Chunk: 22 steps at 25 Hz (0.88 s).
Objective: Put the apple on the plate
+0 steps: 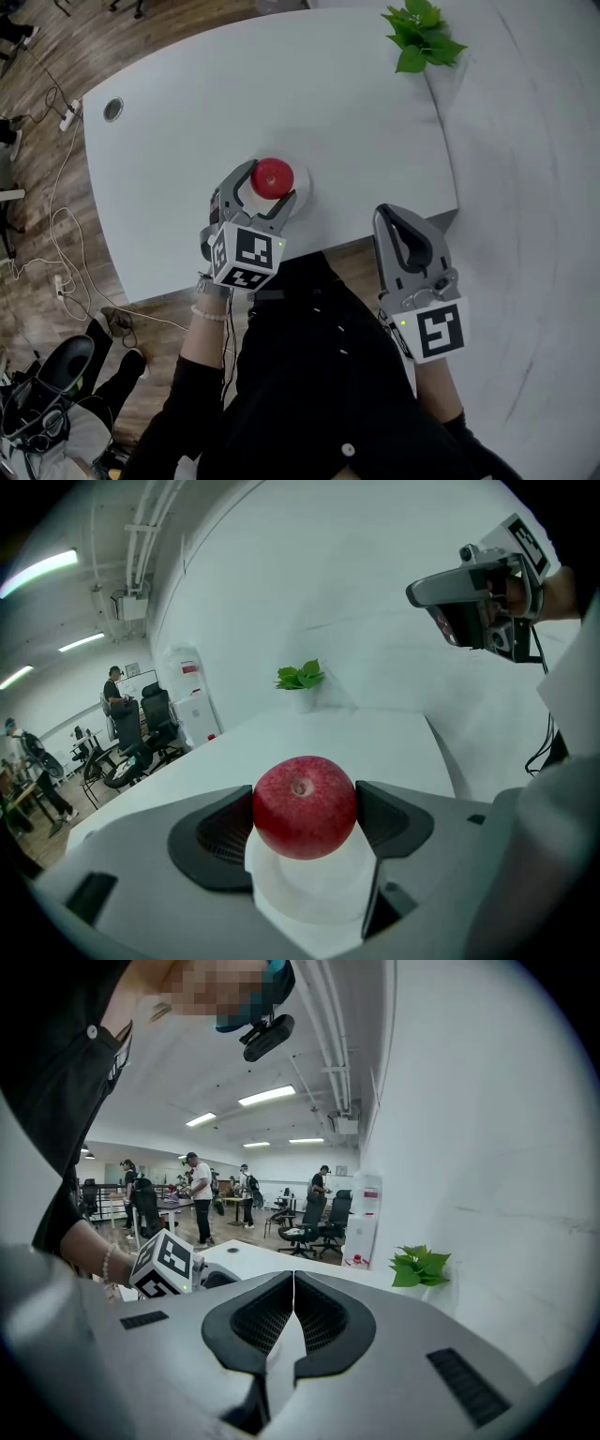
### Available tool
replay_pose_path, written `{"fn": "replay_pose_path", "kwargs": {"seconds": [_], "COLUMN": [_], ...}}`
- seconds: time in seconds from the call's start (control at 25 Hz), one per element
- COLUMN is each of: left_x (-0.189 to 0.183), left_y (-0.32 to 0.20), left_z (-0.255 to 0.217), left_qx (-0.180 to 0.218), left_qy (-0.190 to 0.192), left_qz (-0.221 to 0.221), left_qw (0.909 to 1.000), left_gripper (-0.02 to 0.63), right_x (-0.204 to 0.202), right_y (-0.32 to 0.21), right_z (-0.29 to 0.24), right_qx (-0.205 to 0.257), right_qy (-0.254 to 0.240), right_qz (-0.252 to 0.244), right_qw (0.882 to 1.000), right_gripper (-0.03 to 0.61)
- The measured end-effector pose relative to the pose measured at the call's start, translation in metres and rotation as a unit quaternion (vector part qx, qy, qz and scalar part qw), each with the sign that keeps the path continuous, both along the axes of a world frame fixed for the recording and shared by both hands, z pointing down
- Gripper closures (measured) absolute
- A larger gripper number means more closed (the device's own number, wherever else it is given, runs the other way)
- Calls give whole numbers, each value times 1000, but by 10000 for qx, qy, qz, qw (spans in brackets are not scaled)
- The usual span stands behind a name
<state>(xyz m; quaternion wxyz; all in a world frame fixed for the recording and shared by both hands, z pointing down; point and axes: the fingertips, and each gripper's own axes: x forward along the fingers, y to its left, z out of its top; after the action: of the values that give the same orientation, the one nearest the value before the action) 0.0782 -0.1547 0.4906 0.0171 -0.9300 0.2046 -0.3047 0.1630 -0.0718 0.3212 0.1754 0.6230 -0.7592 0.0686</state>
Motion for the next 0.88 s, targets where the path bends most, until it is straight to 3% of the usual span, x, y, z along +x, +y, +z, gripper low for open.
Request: {"fn": "replay_pose_path", "kwargs": {"seconds": [0.52,0.88], "left_x": [-3,-5], "left_y": [1,4], "left_z": [41,53], "left_qx": [-215,-35], "left_qy": [-359,-563], "left_qz": [229,472], "left_qw": [9989,9973], "left_gripper": [259,259], "right_x": [-5,-10], "right_y": [4,9], "right_z": [8,13], "right_qx": [-138,-276], "right_qy": [88,85], "right_qz": [68,39], "right_qw": [9998,9996], "right_gripper": [537,537]}}
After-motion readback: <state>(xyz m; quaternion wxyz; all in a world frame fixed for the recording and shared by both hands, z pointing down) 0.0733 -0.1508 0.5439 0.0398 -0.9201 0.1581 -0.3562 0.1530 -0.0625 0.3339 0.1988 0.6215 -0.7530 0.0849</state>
